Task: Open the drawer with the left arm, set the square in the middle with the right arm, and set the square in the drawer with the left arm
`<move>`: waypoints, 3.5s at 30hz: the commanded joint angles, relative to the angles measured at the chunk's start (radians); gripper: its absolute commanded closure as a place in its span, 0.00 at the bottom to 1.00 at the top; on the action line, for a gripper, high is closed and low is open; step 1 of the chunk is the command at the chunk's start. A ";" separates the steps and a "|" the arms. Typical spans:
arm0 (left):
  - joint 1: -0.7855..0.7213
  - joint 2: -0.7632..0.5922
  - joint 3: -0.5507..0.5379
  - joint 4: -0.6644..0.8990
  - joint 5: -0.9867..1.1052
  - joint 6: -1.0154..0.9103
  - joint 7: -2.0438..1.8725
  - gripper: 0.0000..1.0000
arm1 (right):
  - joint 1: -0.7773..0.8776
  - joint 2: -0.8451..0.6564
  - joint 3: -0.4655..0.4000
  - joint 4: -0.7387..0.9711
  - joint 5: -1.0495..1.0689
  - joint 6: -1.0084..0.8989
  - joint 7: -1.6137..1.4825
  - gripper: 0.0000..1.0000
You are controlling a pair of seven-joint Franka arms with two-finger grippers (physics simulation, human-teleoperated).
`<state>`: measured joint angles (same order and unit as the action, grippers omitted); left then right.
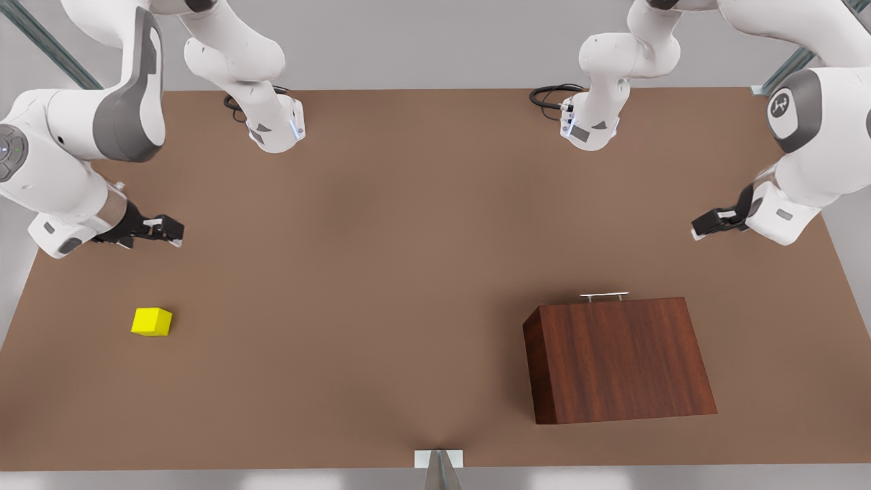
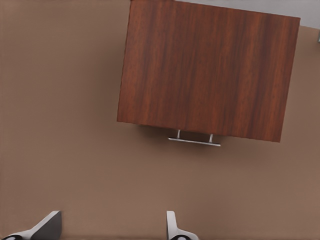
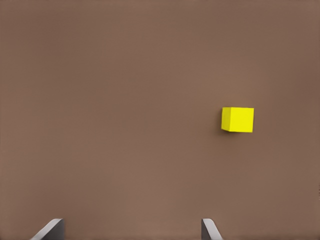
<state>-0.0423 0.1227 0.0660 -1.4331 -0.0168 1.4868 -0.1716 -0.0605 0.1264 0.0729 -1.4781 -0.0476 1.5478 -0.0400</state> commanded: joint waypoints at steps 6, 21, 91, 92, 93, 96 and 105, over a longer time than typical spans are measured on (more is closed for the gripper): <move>-0.008 -0.107 -0.041 -0.527 -0.028 0.392 -0.868 0.00 | 0.002 -0.001 0.001 0.001 0.000 -0.002 -0.003 0.00; -0.027 -0.179 -0.120 -0.964 -0.069 1.060 -1.272 0.00 | -0.096 0.271 -0.022 0.027 -0.009 0.024 -0.003 0.00; 0.013 -0.011 -0.156 -0.948 -0.008 1.342 -1.425 0.00 | -0.349 0.530 -0.036 -0.217 -0.040 0.744 -0.388 0.00; 0.013 -0.008 -0.156 -0.948 -0.008 1.342 -1.425 0.00 | -0.348 0.545 -0.036 -0.197 -0.037 0.746 -0.385 0.00; 0.012 -0.006 -0.156 -0.948 -0.008 1.342 -1.425 0.00 | -0.348 0.562 -0.036 -0.177 -0.037 0.747 -0.385 0.00; -0.008 -0.006 -0.156 -0.948 -0.008 1.342 -1.425 0.00 | -0.343 0.610 -0.035 -0.114 -0.040 0.775 -0.366 0.00; -0.008 0.008 -0.156 -0.949 -0.011 1.340 -1.427 0.00 | -0.331 0.631 -0.033 -0.113 -0.029 0.788 -0.316 0.00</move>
<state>-0.0514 0.1304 -0.0905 -2.3823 -0.0264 2.8259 -1.5984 -0.3912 0.7640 0.0399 -1.5894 -0.0768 2.3393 -0.3559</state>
